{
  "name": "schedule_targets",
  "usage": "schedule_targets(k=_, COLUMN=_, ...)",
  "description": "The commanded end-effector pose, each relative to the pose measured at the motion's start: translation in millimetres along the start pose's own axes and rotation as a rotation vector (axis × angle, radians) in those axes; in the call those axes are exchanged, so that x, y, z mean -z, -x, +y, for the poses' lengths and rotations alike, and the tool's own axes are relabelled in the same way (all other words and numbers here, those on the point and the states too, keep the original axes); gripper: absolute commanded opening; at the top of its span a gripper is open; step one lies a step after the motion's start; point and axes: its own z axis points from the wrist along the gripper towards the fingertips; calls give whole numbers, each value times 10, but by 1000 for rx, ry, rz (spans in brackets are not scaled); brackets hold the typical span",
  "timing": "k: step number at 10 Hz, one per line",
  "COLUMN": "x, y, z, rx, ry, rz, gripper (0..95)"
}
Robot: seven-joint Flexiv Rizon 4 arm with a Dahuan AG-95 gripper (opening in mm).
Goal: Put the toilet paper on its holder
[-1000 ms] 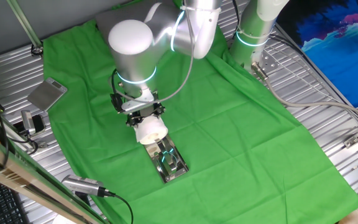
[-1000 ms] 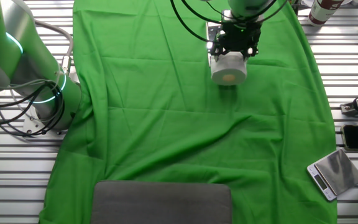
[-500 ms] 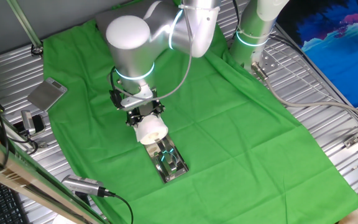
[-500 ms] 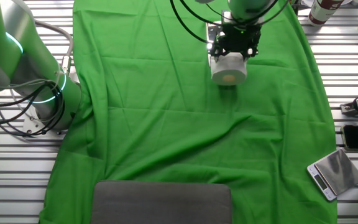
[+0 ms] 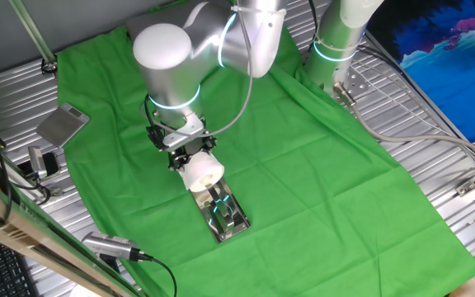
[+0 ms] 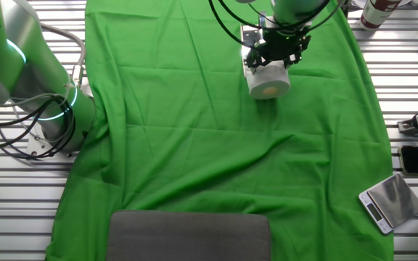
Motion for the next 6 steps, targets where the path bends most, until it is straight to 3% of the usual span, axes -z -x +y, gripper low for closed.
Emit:
schedule_targets(k=1, x=17, y=-5, z=10, rx=-26, ry=-11, rz=-7, gripper=0)
schedule_targets(k=6, x=6, y=43, z=-6, rx=-79, ry=-14, rz=-13, gripper=0)
